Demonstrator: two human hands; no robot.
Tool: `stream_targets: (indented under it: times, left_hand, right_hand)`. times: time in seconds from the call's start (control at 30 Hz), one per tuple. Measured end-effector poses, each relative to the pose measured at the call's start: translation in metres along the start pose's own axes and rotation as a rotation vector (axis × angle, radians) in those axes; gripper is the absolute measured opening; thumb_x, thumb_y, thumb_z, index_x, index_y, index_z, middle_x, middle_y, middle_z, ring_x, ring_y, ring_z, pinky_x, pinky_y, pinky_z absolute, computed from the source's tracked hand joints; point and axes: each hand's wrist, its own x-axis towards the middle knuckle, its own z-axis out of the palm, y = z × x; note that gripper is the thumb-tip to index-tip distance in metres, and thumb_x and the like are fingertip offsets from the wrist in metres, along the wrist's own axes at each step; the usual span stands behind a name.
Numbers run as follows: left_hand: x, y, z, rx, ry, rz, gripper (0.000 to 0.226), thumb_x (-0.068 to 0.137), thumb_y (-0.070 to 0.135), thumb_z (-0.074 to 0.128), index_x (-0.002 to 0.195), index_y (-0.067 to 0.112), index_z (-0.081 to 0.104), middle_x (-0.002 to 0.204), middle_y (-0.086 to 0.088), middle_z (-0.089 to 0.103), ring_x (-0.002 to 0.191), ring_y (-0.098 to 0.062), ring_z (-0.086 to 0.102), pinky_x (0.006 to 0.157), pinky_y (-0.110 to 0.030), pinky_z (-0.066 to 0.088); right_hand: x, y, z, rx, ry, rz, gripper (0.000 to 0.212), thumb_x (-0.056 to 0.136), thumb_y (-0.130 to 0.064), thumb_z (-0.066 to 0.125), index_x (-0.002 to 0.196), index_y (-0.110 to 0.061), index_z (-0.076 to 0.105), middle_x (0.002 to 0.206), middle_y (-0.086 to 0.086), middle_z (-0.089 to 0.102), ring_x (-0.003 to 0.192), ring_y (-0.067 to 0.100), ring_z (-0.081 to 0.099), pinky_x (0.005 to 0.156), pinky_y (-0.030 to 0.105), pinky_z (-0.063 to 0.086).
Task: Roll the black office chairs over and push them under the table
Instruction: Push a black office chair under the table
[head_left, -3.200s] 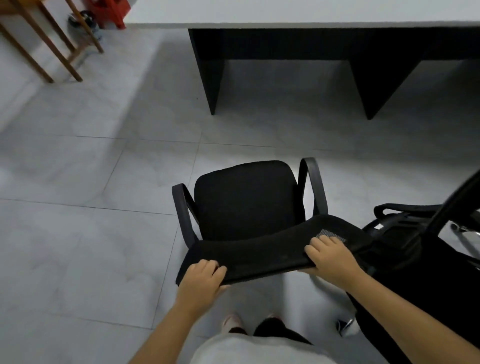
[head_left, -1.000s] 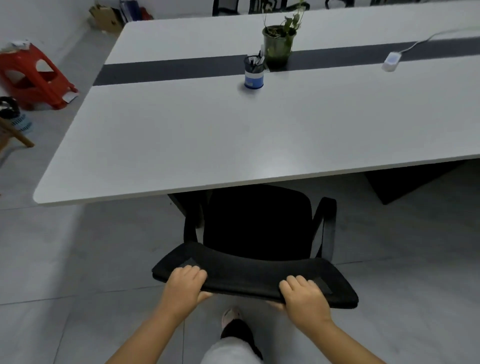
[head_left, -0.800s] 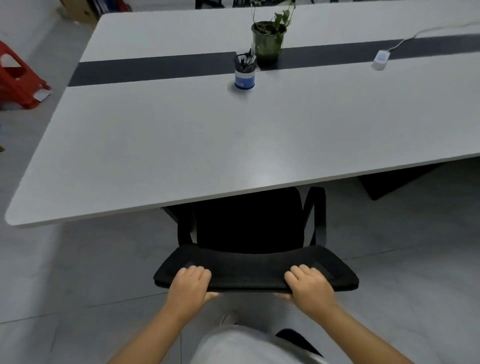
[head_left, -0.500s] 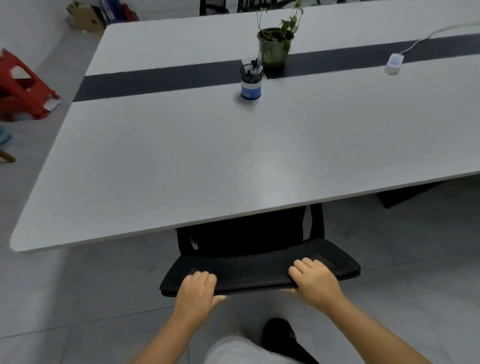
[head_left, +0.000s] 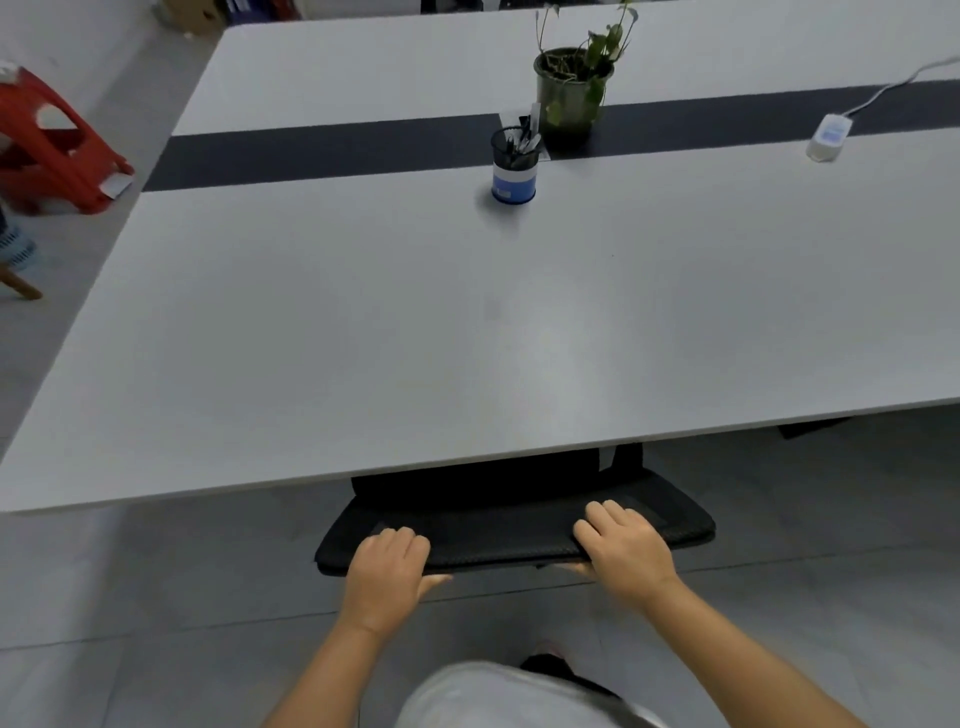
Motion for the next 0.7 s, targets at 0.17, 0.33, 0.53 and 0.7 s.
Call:
stream_targets:
  times: [0.17, 0.33, 0.53, 0.7]
  left_hand:
    - [0.025, -0.004, 0.001, 0.017, -0.054, -0.01, 0.04, 0.072, 0.06, 0.032, 0.073, 0.019, 0.033, 0.051, 0.004, 0.051, 0.044, -0.014, 0.048, 0.047, -0.022, 0.025]
    - [0.026, 0.002, 0.003, -0.005, -0.077, 0.005, 0.039, 0.073, 0.059, 0.033, 0.075, 0.02, 0.034, 0.053, 0.004, 0.052, 0.044, -0.015, 0.05, 0.04, -0.02, 0.033]
    - [0.022, 0.016, -0.008, -0.054, -0.187, -0.045, 0.042, 0.076, 0.057, 0.055, 0.07, 0.016, 0.065, 0.06, 0.004, 0.059, 0.05, -0.014, 0.056, 0.044, -0.019, 0.041]
    - [0.022, 0.05, -0.032, -0.459, -0.261, -0.029, 0.049, 0.093, 0.056, 0.021, 0.098, 0.022, 0.055, 0.09, 0.004, 0.068, 0.092, -0.005, 0.048, 0.077, -0.016, 0.046]
  right_hand:
    - [0.02, 0.018, 0.011, -0.015, 0.055, -0.013, 0.043, 0.091, -0.053, 0.026, 0.071, -0.016, 0.034, 0.056, 0.0, 0.049, 0.062, 0.016, 0.026, 0.054, 0.027, 0.019]
    - [0.018, 0.023, 0.012, 0.032, 0.119, 0.003, 0.048, 0.095, -0.051, 0.021, 0.069, -0.015, 0.038, 0.054, 0.001, 0.047, 0.061, 0.016, 0.025, 0.049, 0.024, 0.021]
    - [0.006, 0.015, 0.006, 0.096, -0.001, 0.077, 0.051, 0.071, -0.066, 0.052, 0.058, -0.016, 0.054, 0.055, -0.001, 0.05, 0.049, 0.016, 0.047, 0.044, 0.023, 0.033]
    - [-0.01, -0.006, -0.017, 0.291, -0.054, 0.364, 0.05, 0.053, -0.059, 0.073, 0.077, -0.016, 0.064, 0.079, 0.0, 0.064, 0.08, 0.014, 0.052, 0.081, 0.03, 0.046]
